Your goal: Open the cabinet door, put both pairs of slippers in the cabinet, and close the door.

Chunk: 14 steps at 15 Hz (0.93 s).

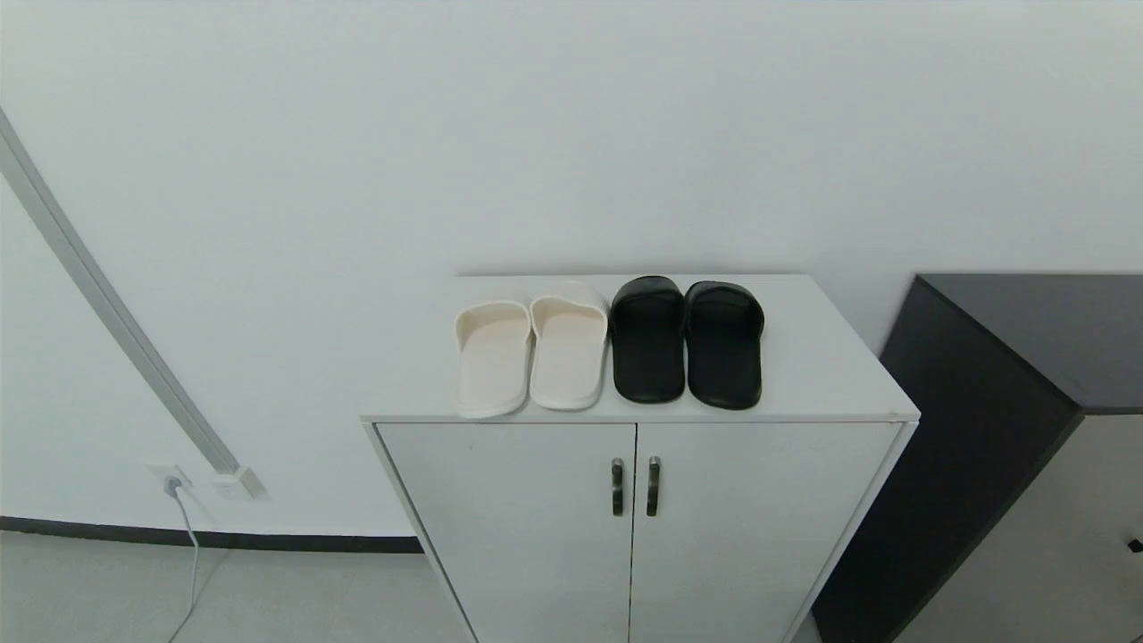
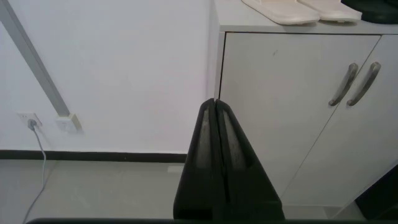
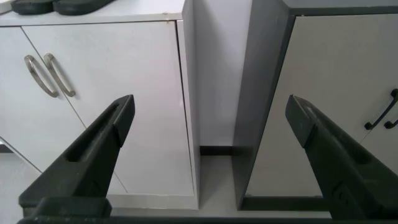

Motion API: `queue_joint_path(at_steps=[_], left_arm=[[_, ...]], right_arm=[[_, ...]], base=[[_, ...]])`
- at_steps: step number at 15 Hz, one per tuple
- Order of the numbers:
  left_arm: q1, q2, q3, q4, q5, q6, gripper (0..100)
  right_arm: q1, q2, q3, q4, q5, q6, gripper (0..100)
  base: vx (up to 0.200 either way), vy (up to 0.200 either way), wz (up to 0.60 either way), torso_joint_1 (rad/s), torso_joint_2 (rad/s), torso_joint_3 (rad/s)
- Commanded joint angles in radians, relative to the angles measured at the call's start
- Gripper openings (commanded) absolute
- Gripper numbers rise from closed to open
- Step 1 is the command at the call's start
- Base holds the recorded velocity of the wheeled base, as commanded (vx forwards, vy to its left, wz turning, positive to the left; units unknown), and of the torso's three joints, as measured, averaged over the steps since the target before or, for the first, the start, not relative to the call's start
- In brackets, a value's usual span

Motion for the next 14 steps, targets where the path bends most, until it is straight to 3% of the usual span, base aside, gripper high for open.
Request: queue_joint_path(at_steps=[1, 14], left_arm=[[-0.001, 0.0, 0.0, 0.0, 0.0, 0.0, 0], [0.0, 0.0, 0.0, 0.0, 0.002, 0.0, 0]], right_arm=[[0.0, 0.0, 0.0, 0.0, 0.002, 0.0, 100], [0.0, 0.0, 0.0, -0.002, -0.006, -0.005, 100]], base=[[0.0, 0.0, 0.0, 0.0, 0.0, 0.0], [0.0, 0.0, 0.0, 0.0, 0.0, 0.0]])
